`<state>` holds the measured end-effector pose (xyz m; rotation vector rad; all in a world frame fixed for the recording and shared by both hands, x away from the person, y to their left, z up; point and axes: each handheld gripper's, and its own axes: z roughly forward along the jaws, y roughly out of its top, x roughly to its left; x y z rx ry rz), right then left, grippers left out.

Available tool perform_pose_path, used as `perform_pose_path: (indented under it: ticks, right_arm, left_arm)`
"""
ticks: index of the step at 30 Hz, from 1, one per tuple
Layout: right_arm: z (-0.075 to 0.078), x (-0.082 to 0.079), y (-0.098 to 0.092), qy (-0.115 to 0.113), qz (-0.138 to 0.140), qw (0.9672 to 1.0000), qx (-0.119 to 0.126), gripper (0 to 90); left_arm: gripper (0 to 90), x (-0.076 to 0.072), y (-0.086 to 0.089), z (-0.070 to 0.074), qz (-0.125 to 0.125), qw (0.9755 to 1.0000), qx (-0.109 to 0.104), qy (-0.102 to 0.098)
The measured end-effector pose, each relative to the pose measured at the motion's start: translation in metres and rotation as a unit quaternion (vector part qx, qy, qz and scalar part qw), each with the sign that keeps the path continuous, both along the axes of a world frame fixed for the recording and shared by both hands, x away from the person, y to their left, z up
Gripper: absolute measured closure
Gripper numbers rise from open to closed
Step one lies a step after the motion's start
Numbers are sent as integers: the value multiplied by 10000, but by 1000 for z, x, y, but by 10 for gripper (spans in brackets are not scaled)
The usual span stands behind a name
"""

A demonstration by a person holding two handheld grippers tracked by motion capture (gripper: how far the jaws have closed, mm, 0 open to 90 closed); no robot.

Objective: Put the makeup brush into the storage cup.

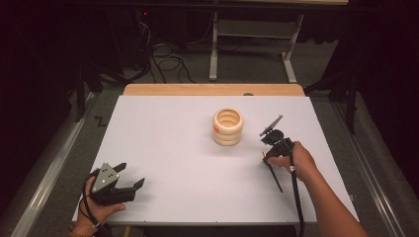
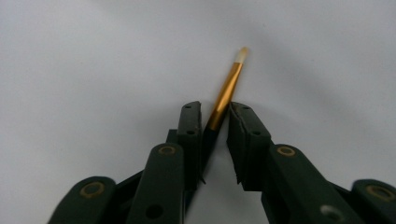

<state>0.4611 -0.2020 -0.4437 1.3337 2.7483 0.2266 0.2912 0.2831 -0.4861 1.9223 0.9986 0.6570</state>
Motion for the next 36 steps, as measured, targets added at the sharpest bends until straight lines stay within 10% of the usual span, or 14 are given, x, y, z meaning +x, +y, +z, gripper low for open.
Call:
perform_pose_path:
  ticks: [24,36]
  right_arm:
    - [1,1,-1,-52,244,9997,-4,849]
    - [9,-12,-11,-445,305,9982,267,850]
  left_arm:
    - [189,1,1,-1,-15,10000,-25,60]
    - [190,1,1,-1,-4,10000,23,89]
